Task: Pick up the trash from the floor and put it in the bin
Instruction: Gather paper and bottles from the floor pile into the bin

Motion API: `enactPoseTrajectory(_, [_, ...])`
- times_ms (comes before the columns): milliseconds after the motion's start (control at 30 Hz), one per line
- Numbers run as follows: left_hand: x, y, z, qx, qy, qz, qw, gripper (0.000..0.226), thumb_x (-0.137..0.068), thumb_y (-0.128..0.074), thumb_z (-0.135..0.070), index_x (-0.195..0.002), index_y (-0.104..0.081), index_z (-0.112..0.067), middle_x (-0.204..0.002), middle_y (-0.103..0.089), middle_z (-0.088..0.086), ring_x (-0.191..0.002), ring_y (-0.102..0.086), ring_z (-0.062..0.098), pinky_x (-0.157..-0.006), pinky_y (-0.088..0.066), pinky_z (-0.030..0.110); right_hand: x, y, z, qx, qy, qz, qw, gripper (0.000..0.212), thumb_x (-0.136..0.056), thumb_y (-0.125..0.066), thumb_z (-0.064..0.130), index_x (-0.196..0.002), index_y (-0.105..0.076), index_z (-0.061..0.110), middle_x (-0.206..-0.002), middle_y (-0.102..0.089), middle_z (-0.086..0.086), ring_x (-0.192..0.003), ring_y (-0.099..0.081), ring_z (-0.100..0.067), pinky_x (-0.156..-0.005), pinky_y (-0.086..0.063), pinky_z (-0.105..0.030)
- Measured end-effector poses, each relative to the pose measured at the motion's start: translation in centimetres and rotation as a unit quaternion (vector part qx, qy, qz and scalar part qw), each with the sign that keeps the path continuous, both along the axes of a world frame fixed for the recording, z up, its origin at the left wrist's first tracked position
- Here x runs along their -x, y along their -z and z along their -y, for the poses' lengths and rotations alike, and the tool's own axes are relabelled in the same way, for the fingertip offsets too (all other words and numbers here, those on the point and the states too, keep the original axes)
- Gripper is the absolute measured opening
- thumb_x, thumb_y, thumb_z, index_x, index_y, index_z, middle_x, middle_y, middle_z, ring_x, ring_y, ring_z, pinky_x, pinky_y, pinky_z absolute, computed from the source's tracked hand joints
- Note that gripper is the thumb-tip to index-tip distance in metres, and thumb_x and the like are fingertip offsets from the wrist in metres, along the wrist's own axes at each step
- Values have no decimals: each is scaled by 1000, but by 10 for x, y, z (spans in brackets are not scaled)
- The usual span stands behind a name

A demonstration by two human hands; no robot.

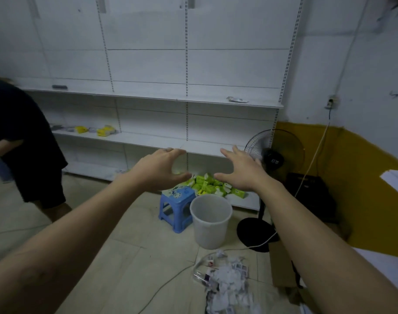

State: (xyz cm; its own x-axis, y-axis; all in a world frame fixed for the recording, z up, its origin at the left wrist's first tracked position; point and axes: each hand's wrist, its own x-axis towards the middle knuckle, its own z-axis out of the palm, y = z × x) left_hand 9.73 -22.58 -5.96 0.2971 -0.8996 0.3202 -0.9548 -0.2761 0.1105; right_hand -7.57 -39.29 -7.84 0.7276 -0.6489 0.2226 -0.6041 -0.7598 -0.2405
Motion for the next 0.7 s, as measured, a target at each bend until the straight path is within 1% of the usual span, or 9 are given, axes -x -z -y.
enactPoseTrajectory(100, [-24, 16, 24, 0, -6, -13, 1000, 77, -79, -51, -66, -143, -30, -29, -146, -44, 2, -131, -41, 22, -102, -40, 42, -24, 11, 23, -16, -2, -7, 1000, 87, -78, -57, 66, -150, -15, 39, -162, -6, -2, -148, -9, -28, -115, -9, -58])
enactPoseTrajectory(267, [-85, 38, 59, -7, -9, -40, 999, 79, -79, -51, -66, -144, -29, -28, -148, -40, 1, -134, -39, 21, -106, -38, 43, -82, 23, 55, -17, -7, -26, 999, 88, -78, -58, 65, -150, -15, 39, -162, -6, -1, -148, -10, -27, -115, -6, -58])
enactPoseTrajectory(400, [-151, 41, 85, 16, 7, -57, 998, 79, -78, -49, -69, -143, -31, -28, -145, -44, 2, -132, -41, 21, -105, -41, 45, -148, 19, 79, 0, -2, -39, 999, 87, -78, -56, 67, -150, -16, 38, -162, -8, -2, -148, -12, -25, -117, -10, -59])
enactPoseTrajectory(533, [-215, 44, 112, 23, 24, -75, 997, 78, -78, -49, -68, -143, -31, -29, -146, -43, 1, -133, -40, 20, -105, -41, 42, -212, 24, 100, -13, 6, -39, 999, 85, -79, -56, 65, -150, -15, 39, -162, -8, -1, -148, -12, -24, -117, -7, -57])
enactPoseTrajectory(633, [-249, 51, 140, 20, 42, -74, 996, 77, -79, -50, -66, -144, -30, -29, -146, -43, 1, -133, -40, 20, -105, -41, 42, -244, 34, 121, -16, 17, -42, 999, 84, -80, -55, 65, -150, -15, 39, -162, -9, 0, -148, -12, -24, -118, -8, -56])
enactPoseTrajectory(700, [-263, 57, 163, 12, 56, -78, 995, 76, -80, -51, -65, -144, -30, -29, -146, -43, 1, -132, -40, 20, -104, -42, 42, -256, 41, 136, -35, 23, -42, 998, 84, -80, -57, 63, -150, -17, 37, -162, -9, 0, -148, -13, -24, -119, -12, -53])
